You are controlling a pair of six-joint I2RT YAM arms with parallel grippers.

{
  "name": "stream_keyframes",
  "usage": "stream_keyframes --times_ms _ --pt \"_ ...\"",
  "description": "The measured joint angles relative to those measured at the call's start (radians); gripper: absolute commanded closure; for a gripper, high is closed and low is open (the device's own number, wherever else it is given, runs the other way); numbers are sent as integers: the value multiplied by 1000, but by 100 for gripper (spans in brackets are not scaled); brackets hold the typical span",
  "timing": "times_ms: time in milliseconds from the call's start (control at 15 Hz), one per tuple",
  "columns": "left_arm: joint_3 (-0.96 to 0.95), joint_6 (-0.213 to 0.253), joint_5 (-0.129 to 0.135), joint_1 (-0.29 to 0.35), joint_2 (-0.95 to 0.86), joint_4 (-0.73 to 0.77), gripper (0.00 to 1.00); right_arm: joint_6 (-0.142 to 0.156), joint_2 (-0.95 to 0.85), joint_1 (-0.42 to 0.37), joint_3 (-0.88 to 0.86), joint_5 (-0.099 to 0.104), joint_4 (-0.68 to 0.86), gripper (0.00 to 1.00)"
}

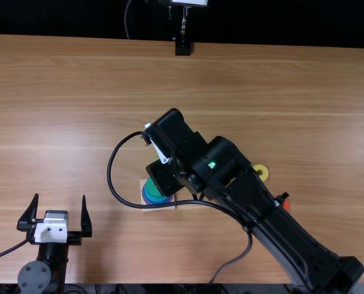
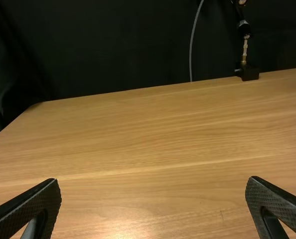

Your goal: Build the Hanoi tower: stack the rings onto the peg from bottom to top in this color order: purple, dark blue, light blue, dark green, light green, yellow, orange.

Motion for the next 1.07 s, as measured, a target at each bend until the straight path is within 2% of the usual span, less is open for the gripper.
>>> stream_keyframes --times_ms 1067 --pt "0 0 0 0 0 0 0 5 17 33 0 -1 0 100"
